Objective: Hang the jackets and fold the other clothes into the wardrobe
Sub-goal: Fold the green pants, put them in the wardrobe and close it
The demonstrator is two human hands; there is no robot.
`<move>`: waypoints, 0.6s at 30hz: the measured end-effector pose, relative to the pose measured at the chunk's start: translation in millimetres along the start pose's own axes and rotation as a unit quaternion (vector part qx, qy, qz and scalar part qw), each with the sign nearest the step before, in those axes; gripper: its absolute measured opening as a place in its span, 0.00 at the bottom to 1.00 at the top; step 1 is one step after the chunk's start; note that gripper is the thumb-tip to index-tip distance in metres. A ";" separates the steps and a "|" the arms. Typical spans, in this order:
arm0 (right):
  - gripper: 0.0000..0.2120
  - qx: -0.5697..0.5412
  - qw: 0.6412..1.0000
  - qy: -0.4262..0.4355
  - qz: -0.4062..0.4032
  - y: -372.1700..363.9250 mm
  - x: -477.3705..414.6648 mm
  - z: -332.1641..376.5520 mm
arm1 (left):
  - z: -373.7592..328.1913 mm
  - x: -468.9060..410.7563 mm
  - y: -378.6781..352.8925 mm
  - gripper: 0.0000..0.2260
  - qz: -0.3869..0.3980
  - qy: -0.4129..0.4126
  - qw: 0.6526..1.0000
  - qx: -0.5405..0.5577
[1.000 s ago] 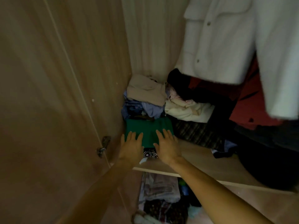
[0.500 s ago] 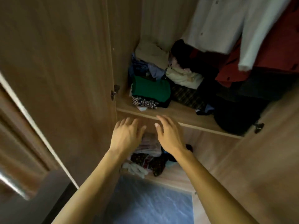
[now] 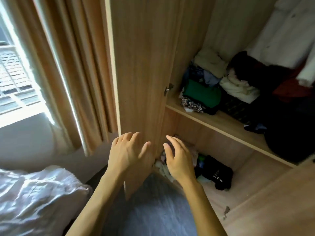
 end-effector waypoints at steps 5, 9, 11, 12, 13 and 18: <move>0.18 -0.049 0.998 0.032 -0.009 -22.0 12.1 43.2 | 47.1 26.0 37.2 0.28 -0.016 0.052 0.997 -0.051; 0.19 -0.066 0.996 0.051 0.040 -49.7 18.2 77.0 | 72.5 25.0 66.7 0.33 -0.055 0.076 0.990 -0.105; 0.19 -0.058 0.995 0.058 0.047 -55.1 11.1 82.4 | 79.3 17.7 77.4 0.35 -0.073 0.092 0.985 -0.125; 0.19 -0.050 0.996 0.056 0.048 -56.8 5.6 83.1 | 82.1 12.9 81.0 0.36 -0.082 0.096 0.984 -0.128; 0.20 -0.038 0.997 0.054 0.046 -57.9 -0.8 83.1 | 84.7 6.9 83.3 0.37 -0.087 0.096 0.983 -0.130; 0.21 -0.016 0.999 0.043 0.000 -68.5 -49.1 82.7 | 102.8 -53.5 80.3 0.42 -0.066 0.077 0.989 -0.112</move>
Point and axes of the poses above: each hand's wrist, its own x-axis away from the middle knuckle, its own y-axis out of the back of the hand, z = x × y, the point moved 4 cm from there along -x, towards the middle knuckle, and after that the axes turned 13 degrees about y, right-handed, at the moved point
